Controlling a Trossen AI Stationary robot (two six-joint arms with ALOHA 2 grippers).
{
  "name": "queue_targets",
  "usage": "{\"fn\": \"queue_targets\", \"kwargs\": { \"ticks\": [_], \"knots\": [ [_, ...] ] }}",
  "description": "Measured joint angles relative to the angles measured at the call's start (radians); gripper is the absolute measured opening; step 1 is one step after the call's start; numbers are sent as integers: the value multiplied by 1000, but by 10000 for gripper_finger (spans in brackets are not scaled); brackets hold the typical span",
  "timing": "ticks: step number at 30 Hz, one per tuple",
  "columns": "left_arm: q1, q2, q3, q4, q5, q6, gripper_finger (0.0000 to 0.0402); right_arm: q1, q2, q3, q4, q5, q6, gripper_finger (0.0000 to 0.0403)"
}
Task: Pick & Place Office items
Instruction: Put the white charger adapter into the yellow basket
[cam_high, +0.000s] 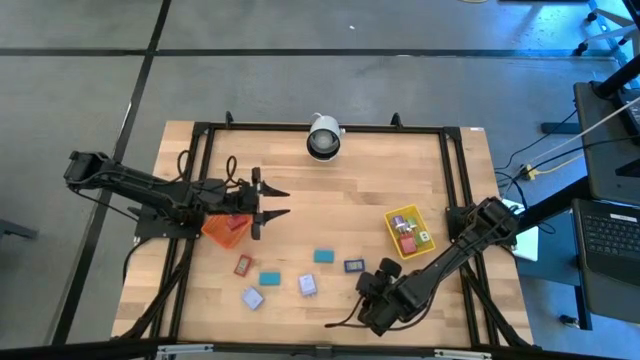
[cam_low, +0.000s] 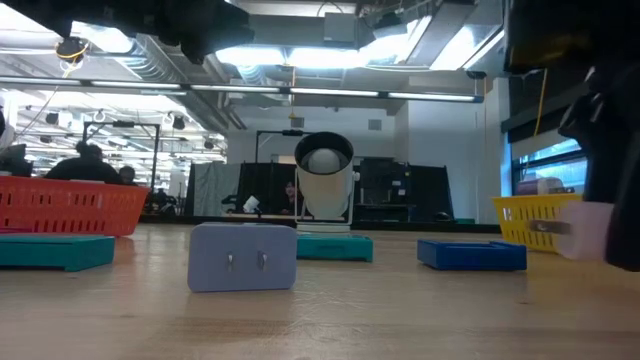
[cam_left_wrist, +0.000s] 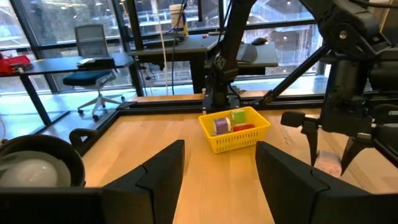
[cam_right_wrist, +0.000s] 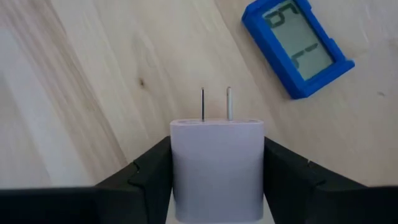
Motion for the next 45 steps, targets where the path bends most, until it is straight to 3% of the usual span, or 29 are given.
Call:
{"fn": "queue_targets", "kwargs": {
  "ticks": [15,26,31,39,45],
  "knots": [
    [0,-55,-1,-31,-8,27,194,-4,-48,3,-42,128,10,198],
    [0,-190,0,-129,-1,16,194,-1,-263,5,-234,284,78,198],
    [0,-226,-1,-173,2,6,194,-1,-323,5,-406,342,216,198],
    [0,-262,-1,-214,15,-10,194,-1,-387,5,-540,364,311,198],
    [0,-269,0,-215,20,-10,194,-1,-433,5,-646,319,380,198]
  ]
}}
